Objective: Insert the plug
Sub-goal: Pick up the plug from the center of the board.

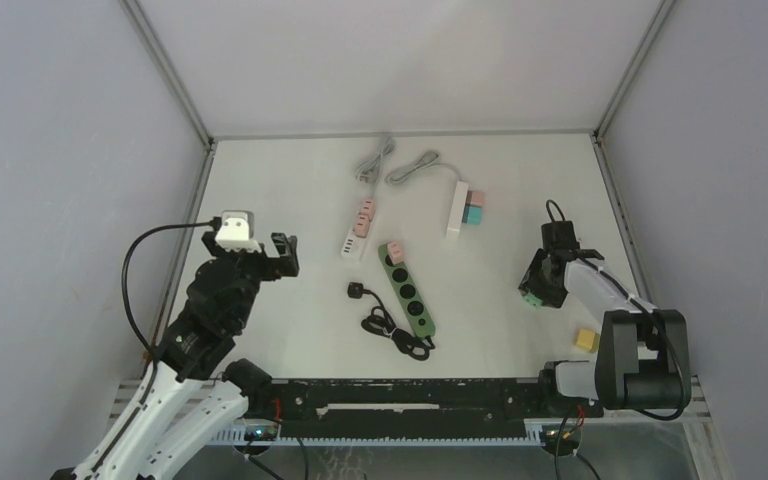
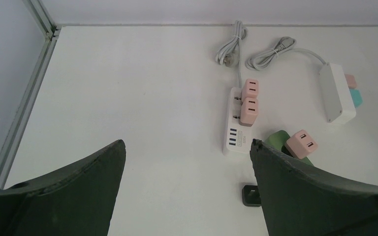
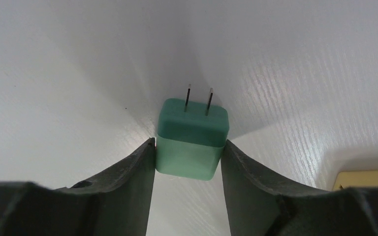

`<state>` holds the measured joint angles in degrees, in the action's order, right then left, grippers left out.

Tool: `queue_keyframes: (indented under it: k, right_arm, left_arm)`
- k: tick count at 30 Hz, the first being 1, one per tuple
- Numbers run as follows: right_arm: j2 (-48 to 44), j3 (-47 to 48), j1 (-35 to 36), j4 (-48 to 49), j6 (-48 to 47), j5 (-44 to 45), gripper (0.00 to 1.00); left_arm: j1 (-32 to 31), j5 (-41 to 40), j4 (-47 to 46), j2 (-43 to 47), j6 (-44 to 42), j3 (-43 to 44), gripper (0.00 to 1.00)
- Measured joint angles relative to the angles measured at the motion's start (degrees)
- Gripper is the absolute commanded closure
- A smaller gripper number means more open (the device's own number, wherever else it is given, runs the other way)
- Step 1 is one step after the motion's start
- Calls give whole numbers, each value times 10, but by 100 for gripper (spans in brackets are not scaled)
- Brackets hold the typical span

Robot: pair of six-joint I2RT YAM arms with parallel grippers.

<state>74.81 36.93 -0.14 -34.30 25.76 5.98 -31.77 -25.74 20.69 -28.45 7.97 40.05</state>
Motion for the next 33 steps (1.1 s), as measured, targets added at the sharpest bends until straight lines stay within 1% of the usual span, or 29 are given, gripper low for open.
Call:
queue_keyframes:
  k: [4, 10, 14, 19, 23, 33]
  right_arm:
    - [-2, 0, 9, 0, 1, 5, 52]
    - [-32, 0, 45, -3, -2, 8, 58]
    - [-65, 16, 77, -19, -13, 10, 59]
    - [-110, 54, 112, -36, -32, 7, 59]
    - [-127, 81, 141, -49, -50, -4, 59]
    - [-149, 143, 286, -58, -122, -49, 59]
  left_arm:
    - [0, 0, 0, -6, 0, 0, 0]
    - [0, 5, 1, -24, 9, 0, 0]
    - [0, 22, 5, -45, 26, 2, 0]
    - [0, 56, 17, -72, 38, 6, 0]
    - [0, 91, 24, -91, 56, 10, 0]
    - [0, 216, 25, -143, 121, 22, 0]
